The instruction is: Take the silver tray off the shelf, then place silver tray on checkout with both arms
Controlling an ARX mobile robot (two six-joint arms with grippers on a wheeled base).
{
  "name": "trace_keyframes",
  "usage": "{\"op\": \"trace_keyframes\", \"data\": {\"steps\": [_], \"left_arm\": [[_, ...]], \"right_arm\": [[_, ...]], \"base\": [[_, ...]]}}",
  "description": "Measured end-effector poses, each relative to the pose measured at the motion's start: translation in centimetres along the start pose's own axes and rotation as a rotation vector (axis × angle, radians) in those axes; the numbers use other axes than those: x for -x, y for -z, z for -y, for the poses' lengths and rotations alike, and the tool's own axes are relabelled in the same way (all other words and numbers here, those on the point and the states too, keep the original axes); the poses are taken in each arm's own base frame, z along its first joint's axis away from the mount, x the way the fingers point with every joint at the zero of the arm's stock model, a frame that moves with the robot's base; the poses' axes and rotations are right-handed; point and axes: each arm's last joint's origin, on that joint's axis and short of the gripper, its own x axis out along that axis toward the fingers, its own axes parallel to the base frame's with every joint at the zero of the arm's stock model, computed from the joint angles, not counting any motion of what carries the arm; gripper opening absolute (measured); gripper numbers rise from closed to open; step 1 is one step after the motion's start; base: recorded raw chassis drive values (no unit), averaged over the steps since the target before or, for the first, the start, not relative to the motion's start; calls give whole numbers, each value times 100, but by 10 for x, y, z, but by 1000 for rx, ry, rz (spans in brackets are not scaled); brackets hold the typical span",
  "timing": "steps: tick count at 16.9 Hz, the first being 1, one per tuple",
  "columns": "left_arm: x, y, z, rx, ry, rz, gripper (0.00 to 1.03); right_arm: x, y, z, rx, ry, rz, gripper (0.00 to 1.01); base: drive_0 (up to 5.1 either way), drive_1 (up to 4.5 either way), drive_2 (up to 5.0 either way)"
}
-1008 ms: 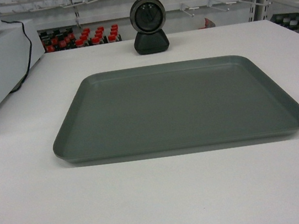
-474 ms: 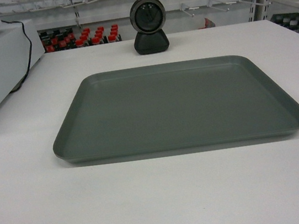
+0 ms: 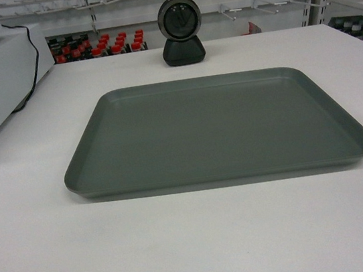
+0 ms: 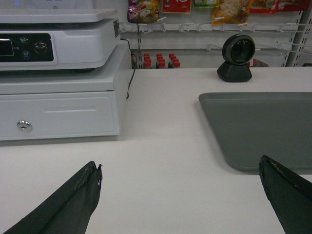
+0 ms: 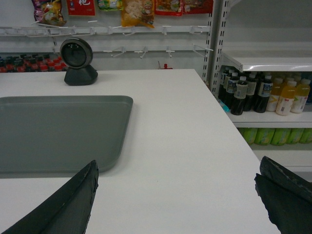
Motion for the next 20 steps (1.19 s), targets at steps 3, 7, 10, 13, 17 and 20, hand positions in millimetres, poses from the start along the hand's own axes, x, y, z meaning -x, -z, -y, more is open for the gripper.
{"op": "trace_keyframes", "data": {"steps": [3,7,10,13,17,20], "left_arm": [[0,0,0,0,0,0,98],[0,0,0,0,0,-1,98],[0,0,0,0,0,0,98],[0,0,0,0,0,-4,98],[0,0,0,-1,0,2,98],[0,0,0,-1,0,-5,98]], "right_arm": [[0,0,0,0,0,0,98],[0,0,0,0,0,-1,98],[0,0,0,0,0,2,98],[0,0,0,0,0,-1,98],[0,-1,0,0,0,5,98],[0,0,0,0,-1,-3,98]], "base": [[4,-68,76],[14,-392,421],[4,-404,413],[2,-407,411],[-7,-416,402],[-9,-419,401]]}}
